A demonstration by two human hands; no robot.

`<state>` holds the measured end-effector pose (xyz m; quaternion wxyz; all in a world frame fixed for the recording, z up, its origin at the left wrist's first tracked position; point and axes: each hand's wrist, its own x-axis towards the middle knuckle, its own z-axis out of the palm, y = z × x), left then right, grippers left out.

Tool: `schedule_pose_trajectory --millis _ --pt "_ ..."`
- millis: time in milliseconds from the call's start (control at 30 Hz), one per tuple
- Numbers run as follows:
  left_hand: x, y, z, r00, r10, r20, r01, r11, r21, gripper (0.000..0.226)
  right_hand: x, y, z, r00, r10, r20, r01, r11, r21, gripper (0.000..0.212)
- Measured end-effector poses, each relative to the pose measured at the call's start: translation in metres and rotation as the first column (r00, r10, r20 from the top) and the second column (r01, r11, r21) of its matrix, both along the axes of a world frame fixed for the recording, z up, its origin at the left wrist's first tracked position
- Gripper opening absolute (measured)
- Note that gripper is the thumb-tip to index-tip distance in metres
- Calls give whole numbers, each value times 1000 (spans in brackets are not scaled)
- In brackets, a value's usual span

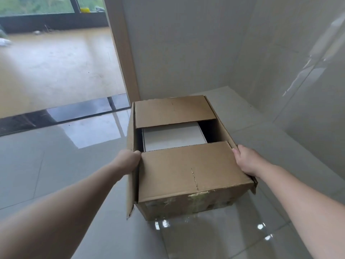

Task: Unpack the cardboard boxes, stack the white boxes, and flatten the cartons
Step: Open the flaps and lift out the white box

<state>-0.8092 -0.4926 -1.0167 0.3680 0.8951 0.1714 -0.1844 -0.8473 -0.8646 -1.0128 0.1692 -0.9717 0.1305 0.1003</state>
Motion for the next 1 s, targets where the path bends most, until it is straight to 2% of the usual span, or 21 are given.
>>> schedule_pose_trajectory --millis 67,200,400,533,767,900,967,1000 --pt "1 2 0 1000 20 1 -20 996 -85 19 1 0 1 1000 9 -5 -9 1000 11 36" --pt "-3 7 14 996 -56 -67 42 982 -185 18 -3 1 6 999 41 -22 -41 999 -7 27" --pt "-47 12 20 987 -91 -135 60 974 -217 18 -39 -2 7 994 99 -54 -101 993 -54 29" --pt "-83 12 22 972 -132 -195 88 972 -218 14 -76 -5 14 981 138 -136 -156 980 -125 27" --pt "-112 9 18 960 -142 -241 103 980 -169 23 -111 0 25 965 158 -210 -211 942 -260 25" --pt "-119 10 21 937 -165 -308 167 986 -20 14 -122 11 28 970 73 -233 -158 917 -367 22" --pt "-116 6 24 950 -109 -292 132 989 61 28 -119 21 30 971 135 -196 -217 837 -501 48" --pt "-112 4 24 958 -81 -276 114 988 103 42 -116 30 32 958 239 -159 -286 802 -524 58"
